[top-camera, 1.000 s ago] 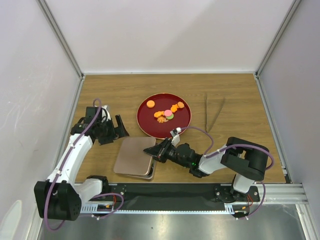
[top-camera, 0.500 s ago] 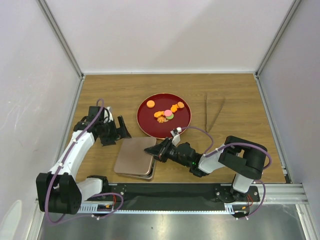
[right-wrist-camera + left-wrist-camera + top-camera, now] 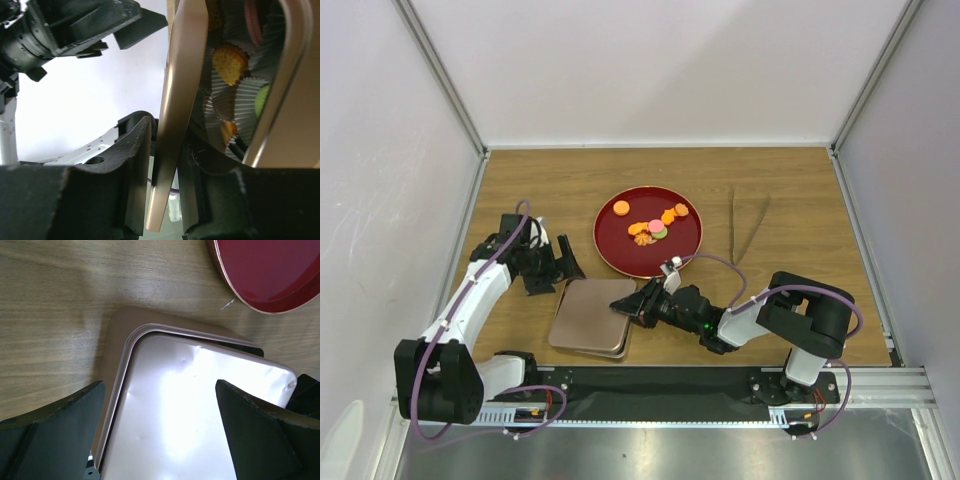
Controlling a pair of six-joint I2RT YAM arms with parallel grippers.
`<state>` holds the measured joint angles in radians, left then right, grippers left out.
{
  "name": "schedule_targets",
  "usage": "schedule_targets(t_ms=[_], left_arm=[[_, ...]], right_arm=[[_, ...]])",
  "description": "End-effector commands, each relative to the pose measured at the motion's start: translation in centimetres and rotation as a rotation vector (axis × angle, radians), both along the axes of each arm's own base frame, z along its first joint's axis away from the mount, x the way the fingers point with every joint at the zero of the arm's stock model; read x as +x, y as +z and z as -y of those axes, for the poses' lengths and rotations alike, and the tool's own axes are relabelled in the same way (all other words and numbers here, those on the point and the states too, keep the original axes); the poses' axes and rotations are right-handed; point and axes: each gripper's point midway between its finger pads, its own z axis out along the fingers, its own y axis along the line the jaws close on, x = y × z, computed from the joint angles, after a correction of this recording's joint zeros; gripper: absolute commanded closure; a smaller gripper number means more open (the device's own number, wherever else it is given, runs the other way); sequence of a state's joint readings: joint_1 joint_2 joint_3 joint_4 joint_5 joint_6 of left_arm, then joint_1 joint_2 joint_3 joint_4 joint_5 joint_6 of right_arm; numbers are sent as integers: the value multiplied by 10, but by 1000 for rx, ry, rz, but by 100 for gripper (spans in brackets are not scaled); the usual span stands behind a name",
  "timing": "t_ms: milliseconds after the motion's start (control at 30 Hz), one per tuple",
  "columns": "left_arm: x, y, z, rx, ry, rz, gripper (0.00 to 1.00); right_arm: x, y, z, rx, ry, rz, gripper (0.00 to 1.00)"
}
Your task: Pack the cookies
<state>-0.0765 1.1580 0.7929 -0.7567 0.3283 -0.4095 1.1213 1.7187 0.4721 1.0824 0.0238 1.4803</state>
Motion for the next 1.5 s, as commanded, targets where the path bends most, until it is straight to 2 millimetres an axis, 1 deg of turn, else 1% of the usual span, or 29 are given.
schedule_targets(t_ms=[0, 33, 67, 200, 433, 467, 500, 600, 700, 733, 767, 800, 867, 933, 1000, 1033, 1067, 1200, 1333, 1400, 1467], left_arm=[[1, 1, 6, -27, -11, 7, 2], [2, 1, 6, -24, -10, 9, 2], [2, 1, 6, -27, -11, 7, 2], [2, 0, 6, -26, -11, 4, 2], [2, 0, 7, -30, -16, 3, 2], [2, 0, 7, -30, -16, 3, 2], [1, 0, 7, -30, -16, 2, 2], [1, 0, 7, -29, -17, 2, 2], [1, -1, 8, -32, -18, -1, 2], [1, -1, 8, -33, -19, -3, 2], [1, -2, 8, -31, -19, -7, 2], [1, -2, 8, -31, -18, -7, 2], [1, -2, 8, -34, -19, -8, 2], [1, -2, 8, -32, -20, -7, 2], [1, -2, 8, -32, -20, -7, 2], [0, -3, 8, -33, -22, -10, 2], [1, -2, 8, -33, -22, -9, 2], [0, -2, 9, -31, -23, -10, 2], [0, -2, 8, -26, -22, -7, 2], [0, -2, 9, -29, -22, -11, 1], [0, -2, 9, -31, -24, -13, 2]], right_arm=[[0, 8, -1, 5, 12, 38, 68], [-1, 9, 1, 1, 13, 42, 67], [-2, 5, 2, -14, 15, 35, 66], [-3, 4, 9, -21, 11, 28, 61], [-2, 6, 23, -79, 4, 36, 57], [-7, 3, 24, -94, 29, 27, 57], [-9, 4, 27, -95, 32, 28, 56], [-9, 3, 36, -102, 26, 19, 55], [-12, -5, 43, -137, 35, 0, 54], [-12, -5, 46, -144, 36, 7, 54], [-13, -10, 48, -166, 40, -2, 54], [-15, -9, 50, -168, 45, -1, 54], [-17, -14, 54, -199, 51, -6, 53], [-17, -16, 56, -218, 50, -3, 53], [-17, -16, 56, -227, 55, 5, 52], [-17, -19, 55, -238, 60, 0, 52], [-17, -17, 52, -240, 69, 5, 52], [-19, -22, 48, -263, 89, -4, 52], [-18, -25, 48, -294, 97, 2, 51], [-16, -20, 46, -299, 95, 23, 51], [-15, -22, 48, -320, 95, 24, 53]])
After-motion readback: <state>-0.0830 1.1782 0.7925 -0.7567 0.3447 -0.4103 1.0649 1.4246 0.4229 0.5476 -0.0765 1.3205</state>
